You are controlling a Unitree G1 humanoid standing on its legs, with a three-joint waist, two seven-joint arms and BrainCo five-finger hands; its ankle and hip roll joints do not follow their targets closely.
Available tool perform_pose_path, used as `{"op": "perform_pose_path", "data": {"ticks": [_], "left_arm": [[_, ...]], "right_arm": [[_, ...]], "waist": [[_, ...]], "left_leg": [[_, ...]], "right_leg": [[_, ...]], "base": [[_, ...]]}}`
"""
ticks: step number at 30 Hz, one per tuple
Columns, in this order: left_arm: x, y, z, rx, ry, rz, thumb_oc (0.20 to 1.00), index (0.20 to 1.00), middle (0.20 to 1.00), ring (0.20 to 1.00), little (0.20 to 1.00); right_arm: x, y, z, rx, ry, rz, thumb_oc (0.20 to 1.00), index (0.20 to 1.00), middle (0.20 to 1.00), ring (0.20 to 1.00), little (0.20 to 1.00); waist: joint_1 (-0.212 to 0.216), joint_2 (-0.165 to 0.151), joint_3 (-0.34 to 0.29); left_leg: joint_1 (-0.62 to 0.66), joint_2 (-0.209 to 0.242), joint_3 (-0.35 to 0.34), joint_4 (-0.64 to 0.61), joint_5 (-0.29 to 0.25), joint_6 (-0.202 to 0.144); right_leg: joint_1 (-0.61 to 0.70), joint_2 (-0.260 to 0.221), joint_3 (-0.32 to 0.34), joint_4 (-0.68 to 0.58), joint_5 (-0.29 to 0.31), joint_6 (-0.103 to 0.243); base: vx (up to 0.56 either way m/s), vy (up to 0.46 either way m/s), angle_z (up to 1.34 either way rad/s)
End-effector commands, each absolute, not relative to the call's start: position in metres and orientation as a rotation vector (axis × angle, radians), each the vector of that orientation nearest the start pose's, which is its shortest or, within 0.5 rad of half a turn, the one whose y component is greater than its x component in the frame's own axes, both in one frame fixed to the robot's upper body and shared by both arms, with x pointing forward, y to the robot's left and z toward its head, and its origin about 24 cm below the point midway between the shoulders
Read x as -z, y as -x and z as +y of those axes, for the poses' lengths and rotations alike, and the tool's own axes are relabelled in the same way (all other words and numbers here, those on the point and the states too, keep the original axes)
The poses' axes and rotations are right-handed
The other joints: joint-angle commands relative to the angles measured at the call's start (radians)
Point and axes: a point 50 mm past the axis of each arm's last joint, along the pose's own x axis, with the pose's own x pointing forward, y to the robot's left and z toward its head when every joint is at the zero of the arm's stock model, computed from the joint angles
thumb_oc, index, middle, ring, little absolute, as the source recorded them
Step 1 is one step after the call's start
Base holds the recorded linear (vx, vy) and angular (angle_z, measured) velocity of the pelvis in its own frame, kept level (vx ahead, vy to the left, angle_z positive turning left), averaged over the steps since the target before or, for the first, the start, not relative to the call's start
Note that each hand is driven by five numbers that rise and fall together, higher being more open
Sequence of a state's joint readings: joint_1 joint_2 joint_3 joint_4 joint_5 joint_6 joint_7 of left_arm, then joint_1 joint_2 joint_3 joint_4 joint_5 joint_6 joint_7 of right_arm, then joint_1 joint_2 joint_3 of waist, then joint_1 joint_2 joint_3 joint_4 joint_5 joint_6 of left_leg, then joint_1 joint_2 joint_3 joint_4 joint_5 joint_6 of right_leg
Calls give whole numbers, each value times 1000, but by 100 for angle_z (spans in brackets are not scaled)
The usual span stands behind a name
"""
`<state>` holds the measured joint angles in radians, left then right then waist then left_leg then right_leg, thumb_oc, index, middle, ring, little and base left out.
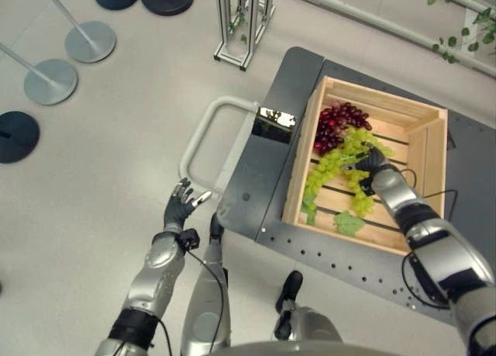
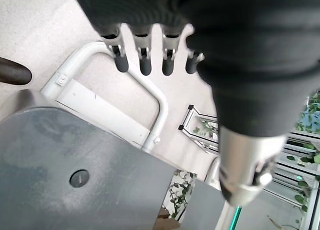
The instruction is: Pick up the fruits from the basket on one side to the basket on the other side
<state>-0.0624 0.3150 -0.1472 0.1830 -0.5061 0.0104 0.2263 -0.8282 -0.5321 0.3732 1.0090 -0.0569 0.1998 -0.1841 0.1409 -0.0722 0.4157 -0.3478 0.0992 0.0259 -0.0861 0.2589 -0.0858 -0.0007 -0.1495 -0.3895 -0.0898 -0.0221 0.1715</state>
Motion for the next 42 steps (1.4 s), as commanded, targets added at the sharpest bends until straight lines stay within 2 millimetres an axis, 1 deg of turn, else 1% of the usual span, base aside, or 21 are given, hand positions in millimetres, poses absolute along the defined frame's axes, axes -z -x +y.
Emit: {"op": "perform_pose_path", "data": {"ticks": [1, 4, 5, 10, 13, 16, 20, 21, 22, 23, 28, 32, 33, 34, 35, 37, 42], "left_arm": [[-42, -269, 189, -121, 184, 54, 1000, 1000, 1000, 1000, 1000], [-44, -271, 188, -123, 187, 46, 1000, 1000, 1000, 1000, 1000], [-44, -271, 188, -123, 187, 46, 1000, 1000, 1000, 1000, 1000], [-46, -274, 185, -129, 196, 37, 1000, 1000, 1000, 1000, 1000], [-47, -275, 184, -138, 206, 34, 1000, 1000, 1000, 1000, 1000], [-45, -275, 186, -160, 211, 41, 1000, 1000, 1000, 1000, 1000], [-41, -274, 189, -182, 206, 59, 1000, 1000, 1000, 1000, 1000], [-41, -274, 190, -190, 209, 59, 1000, 1000, 1000, 1000, 1000], [-41, -273, 190, -189, 207, 61, 1000, 1000, 1000, 1000, 1000], [-41, -274, 192, -200, 204, 62, 1000, 1000, 1000, 1000, 1000], [-41, -273, 200, -235, 189, 63, 1000, 1000, 1000, 1000, 1000], [-41, -272, 205, -252, 182, 64, 1000, 1000, 1000, 1000, 1000], [-40, -272, 205, -252, 182, 64, 1000, 1000, 1000, 1000, 1000], [-41, -271, 208, -263, 182, 61, 1000, 1000, 1000, 1000, 1000], [-41, -271, 208, -263, 182, 62, 1000, 1000, 1000, 1000, 1000], [-40, -269, 211, -276, 179, 65, 1000, 1000, 1000, 1000, 1000], [-41, -268, 214, -293, 180, 62, 1000, 1000, 1000, 1000, 1000]], "right_arm": [[-134, -393, -259, 263, 985, 214, 1000, 1000, 1000, 1000, 1000], [-125, -393, -255, 250, 1005, 253, 1000, 1000, 1000, 1000, 1000], [-126, -394, -255, 250, 1005, 253, 1000, 1000, 1000, 1000, 1000], [-116, -394, -247, 250, 966, 272, 1000, 1000, 1000, 1000, 1000], [-106, -391, -245, 270, 849, 284, 1000, 1000, 1000, 1000, 1000], [-93, -384, -240, 298, 670, 260, 1000, 1000, 1000, 1000, 1000], [-72, -367, -239, 311, 540, 248, 1000, 1000, 1000, 1000, 1000], [-68, -363, -239, 320, 500, 240, 1000, 1000, 1000, 1000, 1000], [-67, -362, -239, 321, 499, 242, 1000, 1000, 1000, 1000, 1000], [-60, -351, -243, 339, 440, 230, 1000, 1000, 1000, 1000, 1000], [-51, -325, -252, 374, 333, 179, 1000, 1000, 1000, 1000, 1000], [-43, -307, -253, 373, 286, 170, 1000, 1000, 1000, 1000, 1000], [-43, -307, -253, 373, 286, 171, 1000, 1000, 1000, 1000, 1000], [-40, -300, -254, 378, 267, 170, 1000, 1000, 1000, 1000, 1000], [-39, -299, -254, 378, 267, 171, 1000, 1000, 1000, 1000, 1000], [-34, -291, -255, 389, 250, 180, 1000, 1000, 1000, 1000, 1000], [-28, -286, -255, 414, 235, 201, 1000, 1000, 1000, 1000, 1000]], "waist": [[26, -22, 24], [31, -23, 27], [31, -23, 28], [35, -25, 33], [32, -28, 37], [24, -37, 37], [10, -51, 31], [6, -53, 32], [7, -53, 30], [-1, -58, 28], [-18, -74, 24], [-31, -86, 22], [-31, -86, 22], [-36, -91, 22], [-36, -91, 21], [-41, -98, 19], [-43, -103, 16]], "left_leg": [[83, 25, 37, 4, -108, -38], [80, 23, 32, 4, -109, -35], [80, 23, 33, 4, -109, -35], [79, 19, 31, 3, -111, -32], [78, 20, 31, 3, -111, -31], [82, 20, 34, 2, -116, -28], [85, 20, 37, 2, -122, -25], [85, 20, 37, 2, -122, -25], [85, 20, 37, 2, -122, -25], [86, 20, 37, 3, -124, -23], [90, 19, 41, 2, -129, -21], [91, 20, 44, 2, -130, -20], [91, 20, 44, 2, -130, -20], [91, 20, 46, 2, -131, -19], [91, 20, 46, 2, -131, -19], [91, 19, 46, 2, -132, -18], [92, 17, 47, 2, -135, -17]], "right_leg": [[-128, -68, 60, 3, 124, 28], [-130, -68, 62, 3, 125, 29], [-131, -68, 62, 3, 125, 29], [-133, -68, 64, 4, 126, 29], [-135, -67, 66, 4, 125, 28], [-134, -67, 68, 4, 123, 29], [-134, -69, 70, 5, 122, 31], [-134, -69, 71, 5, 121, 31], [-134, -69, 71, 5, 121, 31], [-134, -71, 72, 6, 120, 32], [-135, -75, 72, 6, 120, 34], [-135, -78, 75, 6, 121, 36], [-135, -78, 75, 6, 121, 36], [-135, -78, 75, 7, 121, 35], [-135, -78, 75, 7, 121, 35], [-137, -78, 80, 7, 121, 35], [-138, -79, 82, 8, 121, 37]], "base": [[0, 0, 0], [0, 0, 0], [0, 0, 0], [0, 0, 0], [0, 0, 0], [0, 0, 0], [0, 0, 0], [0, 0, 0], [0, 0, 0], [0, 0, 0], [0, 0, 0], [0, 0, 0], [0, 0, 0], [0, 0, 0], [0, 0, 0], [0, 0, 0], [0, 0, 0]]}}
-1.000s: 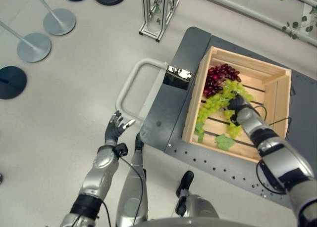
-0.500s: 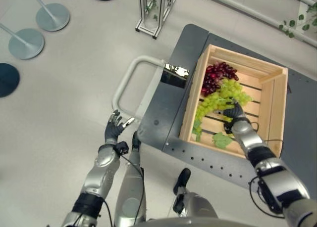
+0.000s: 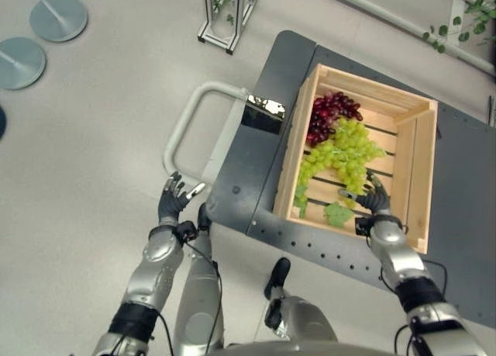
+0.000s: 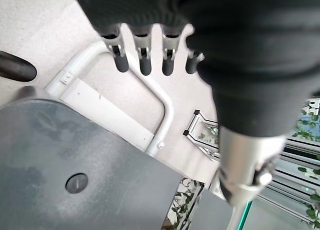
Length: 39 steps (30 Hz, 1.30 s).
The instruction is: Pick up the fruits from the basket on one side to the basket on the other side
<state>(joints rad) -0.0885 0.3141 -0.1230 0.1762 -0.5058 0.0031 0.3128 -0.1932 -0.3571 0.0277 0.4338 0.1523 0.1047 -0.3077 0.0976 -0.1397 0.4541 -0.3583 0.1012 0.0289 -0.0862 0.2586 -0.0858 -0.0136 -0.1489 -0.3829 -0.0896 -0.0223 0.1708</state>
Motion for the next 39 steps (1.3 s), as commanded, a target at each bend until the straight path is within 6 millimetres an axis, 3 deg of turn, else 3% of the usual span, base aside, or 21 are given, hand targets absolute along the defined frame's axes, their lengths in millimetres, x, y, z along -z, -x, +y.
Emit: {"op": "perform_pose_path", "data": {"ticks": [1, 10, 19, 30, 35, 39], "left_arm": [[-41, -268, 215, -300, 180, 62, 1000, 1000, 1000, 1000, 1000], [-40, -268, 212, -295, 183, 65, 1000, 1000, 1000, 1000, 1000], [-37, -268, 193, -221, 211, 81, 1000, 1000, 1000, 1000, 1000], [-48, -270, 180, -140, 220, 38, 1000, 1000, 1000, 1000, 1000], [-51, -271, 180, -140, 219, 25, 1000, 1000, 1000, 1000, 1000], [-51, -271, 182, -148, 220, 21, 1000, 1000, 1000, 1000, 1000]], "right_arm": [[-27, -285, -257, 430, 222, 206, 1000, 1000, 1000, 1000, 1000], [-15, -291, -256, 432, 236, 279, 1000, 1000, 1000, 1000, 1000], [-7, -326, -246, 394, 302, 436, 1000, 1000, 1000, 1000, 1000], [-45, -355, -273, 444, 430, 467, 1000, 1000, 1000, 1000, 1000], [-61, -360, -285, 480, 457, 448, 1000, 1000, 1000, 1000, 1000], [-64, -356, -298, 546, 370, 443, 1000, 1000, 1000, 1000, 1000]], "waist": [[-1, -37, -23], [11, -35, -22], [57, 8, -4], [99, 55, 27], [110, 64, 41], [110, 62, 45]], "left_leg": [[104, 15, 44, 3, -135, -16], [101, 11, 40, 4, -137, -14], [91, -1, 26, 5, -133, -11], [63, -16, 5, 8, -125, -7], [52, -20, -2, 8, -124, -6], [48, -20, -4, 10, -124, -5]], "right_leg": [[-125, -80, 76, 9, 121, 37], [-127, -82, 74, 10, 124, 38], [-129, -84, 61, 12, 128, 36], [-141, -87, 45, 15, 133, 37], [-149, -86, 44, 18, 131, 38], [-148, -84, 42, 17, 127, 38]], "base": [[0, 0, 0], [0, 0, 0], [0, 0, 0], [0, 0, 0], [3, 0, 1], [3, 0, 1]]}}
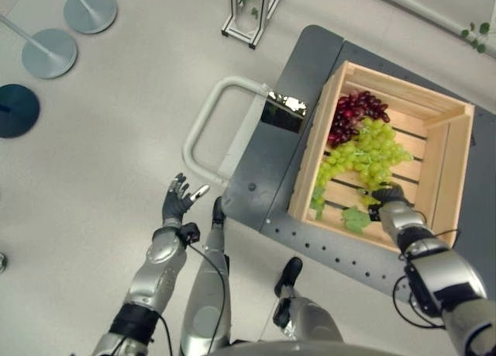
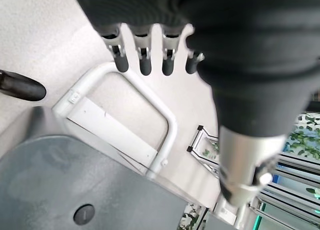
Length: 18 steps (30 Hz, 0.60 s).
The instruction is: Pick up the fruits from the basket on one side to the basket on the other side
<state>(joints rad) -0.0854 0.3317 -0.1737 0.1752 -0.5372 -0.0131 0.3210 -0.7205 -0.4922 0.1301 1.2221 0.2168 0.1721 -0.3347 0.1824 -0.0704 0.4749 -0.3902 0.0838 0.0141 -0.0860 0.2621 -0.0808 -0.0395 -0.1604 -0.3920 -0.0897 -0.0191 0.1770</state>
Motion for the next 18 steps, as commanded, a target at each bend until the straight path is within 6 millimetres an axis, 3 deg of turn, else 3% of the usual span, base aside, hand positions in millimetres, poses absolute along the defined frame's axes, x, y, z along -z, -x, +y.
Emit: {"op": "perform_pose_path", "data": {"ticks": [1, 8, 18], "left_arm": [[-51, -271, 183, -154, 223, 23, 1000, 1000, 1000, 1000, 1000], [-51, -271, 186, -166, 223, 24, 1000, 1000, 1000, 1000, 1000], [-53, -271, 180, -134, 230, 15, 1000, 1000, 1000, 1000, 1000]], "right_arm": [[-64, -355, -299, 555, 345, 438, 1000, 1000, 1000, 1000, 1000], [-56, -344, -308, 593, 320, 424, 1000, 1000, 1000, 1000, 1000], [-75, -358, -304, 562, 380, 397, 1000, 1000, 1000, 1000, 1000]], "waist": [[23, -11, 24], [2, -36, 21], [5, -14, 38]], "left_leg": [[80, -2, 9, 10, -129, -9], [83, -4, 14, 9, -137, -4], [70, -12, 12, 11, -133, 1]], "right_leg": [[-121, -73, 52, 17, 123, 32], [-128, -75, 64, 21, 122, 32], [-149, -77, 75, 27, 124, 29]], "base": [[34, 3, 3], [0, 0, 0], [0, 0, 0]]}}
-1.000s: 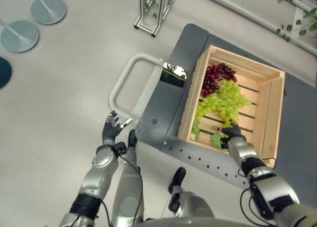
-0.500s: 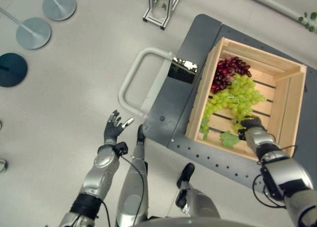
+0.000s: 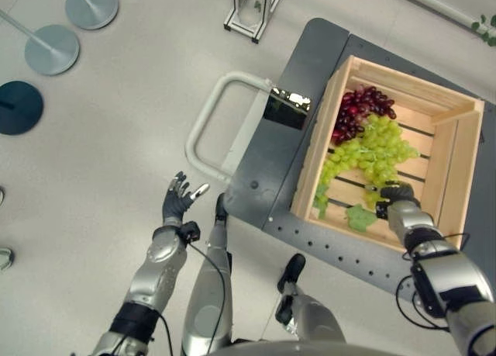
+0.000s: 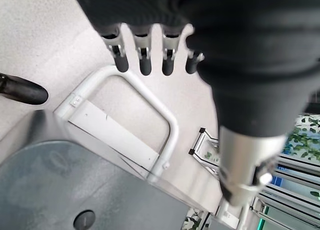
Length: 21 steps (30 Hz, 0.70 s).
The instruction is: Pick up the fruits from the basket on one side to the basket on the other side
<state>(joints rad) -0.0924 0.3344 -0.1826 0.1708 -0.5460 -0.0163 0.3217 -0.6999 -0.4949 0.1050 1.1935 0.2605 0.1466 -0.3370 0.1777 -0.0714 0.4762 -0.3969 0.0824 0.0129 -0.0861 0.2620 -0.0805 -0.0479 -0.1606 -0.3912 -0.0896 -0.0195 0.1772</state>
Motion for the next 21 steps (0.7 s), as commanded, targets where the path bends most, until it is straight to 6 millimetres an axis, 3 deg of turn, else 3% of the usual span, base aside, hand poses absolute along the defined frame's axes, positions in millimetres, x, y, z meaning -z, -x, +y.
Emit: {"op": "perform_pose_path", "data": {"ticks": [1, 7, 12, 13, 16, 21], "left_arm": [[-53, -271, 178, -125, 233, 15, 1000, 1000, 1000, 1000, 1000], [-53, -271, 176, -113, 226, 18, 1000, 1000, 1000, 1000, 1000], [-54, -272, 181, -149, 226, 14, 1000, 1000, 1000, 1000, 1000], [-55, -272, 186, -178, 224, 12, 1000, 1000, 1000, 1000, 1000], [-54, -273, 190, -207, 220, 13, 1000, 1000, 1000, 1000, 1000], [-57, -275, 199, -248, 211, 0, 1000, 1000, 1000, 1000, 1000]], "right_arm": [[-79, -360, -302, 558, 381, 393, 1000, 1000, 1000, 1000, 1000], [-93, -369, -301, 578, 386, 372, 1000, 1000, 1000, 1000, 1000], [-98, -375, -280, 549, 317, 266, 1000, 1000, 1000, 1000, 1000], [-94, -370, -272, 515, 320, 212, 1000, 1000, 1000, 1000, 1000], [-83, -356, -262, 482, 300, 152, 1000, 1000, 1000, 1000, 1000], [-73, -328, -271, 505, 280, 101, 1000, 1000, 1000, 1000, 1000]], "waist": [[14, -8, 38], [28, 12, 43], [15, -9, 42], [2, -30, 42], [-17, -56, 39], [-45, -77, 35]], "left_leg": [[75, -12, 12, 11, -133, 1], [68, -18, 4, 14, -137, 2], [68, -17, 6, 14, -135, 6], [70, -12, 8, 14, -137, 5], [73, -8, 10, 12, -142, 4], [70, -5, 16, 11, -145, 4]], "right_leg": [[-142, -77, 74, 27, 124, 29], [-140, -77, 66, 29, 118, 31], [-142, -71, 71, 28, 118, 30], [-141, -67, 75, 29, 115, 29], [-141, -65, 78, 30, 114, 29], [-147, -65, 80, 28, 113, 29]], "base": [[0, 0, 0], [6, 0, 0], [7, 4, 1], [0, 0, 0], [11, -12, 0], [0, 0, 0]]}}
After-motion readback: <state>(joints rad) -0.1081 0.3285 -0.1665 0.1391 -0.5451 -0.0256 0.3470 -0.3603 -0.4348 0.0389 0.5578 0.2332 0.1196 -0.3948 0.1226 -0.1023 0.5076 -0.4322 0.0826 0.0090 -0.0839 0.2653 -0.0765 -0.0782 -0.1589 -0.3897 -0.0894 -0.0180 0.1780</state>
